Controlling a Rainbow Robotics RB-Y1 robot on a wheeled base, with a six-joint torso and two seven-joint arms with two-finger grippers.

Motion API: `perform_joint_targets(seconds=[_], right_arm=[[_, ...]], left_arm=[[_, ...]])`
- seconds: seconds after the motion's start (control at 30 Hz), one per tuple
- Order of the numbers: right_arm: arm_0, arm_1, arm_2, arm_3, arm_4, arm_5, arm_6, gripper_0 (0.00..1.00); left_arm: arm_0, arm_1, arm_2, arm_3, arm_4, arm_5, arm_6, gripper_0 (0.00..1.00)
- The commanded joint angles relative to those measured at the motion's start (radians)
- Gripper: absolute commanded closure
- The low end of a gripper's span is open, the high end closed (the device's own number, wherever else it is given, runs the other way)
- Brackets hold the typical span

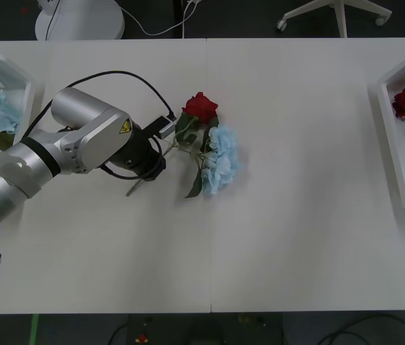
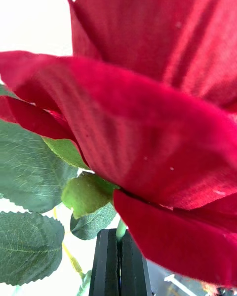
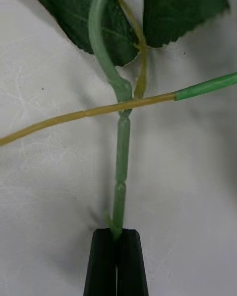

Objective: Put the red flowers into the right box and the blue flowers into the left box

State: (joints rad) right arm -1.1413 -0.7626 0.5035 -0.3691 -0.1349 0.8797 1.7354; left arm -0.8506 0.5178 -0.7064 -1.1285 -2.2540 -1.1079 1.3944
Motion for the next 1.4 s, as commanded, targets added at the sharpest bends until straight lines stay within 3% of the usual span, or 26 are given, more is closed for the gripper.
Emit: perform_joint_targets(seconds=[0.03,0.2,0.27,0.4,0.47,0.6,0.7,0.9,1.13,1.4], right_arm=[[-0.054,0.057,0.044,0.064,0.038,-0.048,-0.007,1.0],[-0.054,0.069,0.044,0.068,0.04,-0.054,-0.014,1.0],[-0.054,0.069,0.044,0.068,0.038,-0.057,-0.014,0.9],[-0.054,0.069,0.043,0.068,0.038,-0.062,-0.016,0.53],[-0.054,0.068,0.044,0.068,0.038,-0.062,-0.017,0.41],[-0.054,0.062,0.033,0.068,0.032,-0.062,-0.017,0.31],[-0.06,0.029,0.01,0.059,-0.074,-0.061,0.006,0.19],[-0.075,-0.058,-0.017,-0.002,-0.331,-0.016,0.165,0.12],[-0.075,-0.185,-0.053,-0.221,-0.627,0.229,0.397,0.09],[-0.071,-0.231,-0.074,-0.372,-0.908,0.433,0.581,0.06]], left_arm=[[0.001,-0.018,0.01,-0.01,-0.012,0.019,-0.018,1.0],[0.001,-0.018,0.087,-0.022,-0.012,0.019,-0.032,1.0],[0.001,-0.018,0.12,-0.031,-0.009,0.017,-0.038,1.0],[0.002,-0.018,0.177,-0.073,-0.001,0.003,-0.038,1.0],[0.002,-0.018,0.219,-0.097,0.007,-0.032,-0.038,1.0],[0.021,-0.016,0.318,-0.145,0.028,-0.105,-0.038,1.0],[0.096,-0.015,0.486,-0.22,0.086,-0.148,-0.04,1.0],[0.157,0.015,0.68,-0.3,0.142,-0.228,-0.044,1.0],[0.176,0.048,0.915,-0.29,0.284,-0.391,-0.071,1.0],[0.176,0.074,0.996,-0.232,0.554,-0.463,-0.112,1.0]])
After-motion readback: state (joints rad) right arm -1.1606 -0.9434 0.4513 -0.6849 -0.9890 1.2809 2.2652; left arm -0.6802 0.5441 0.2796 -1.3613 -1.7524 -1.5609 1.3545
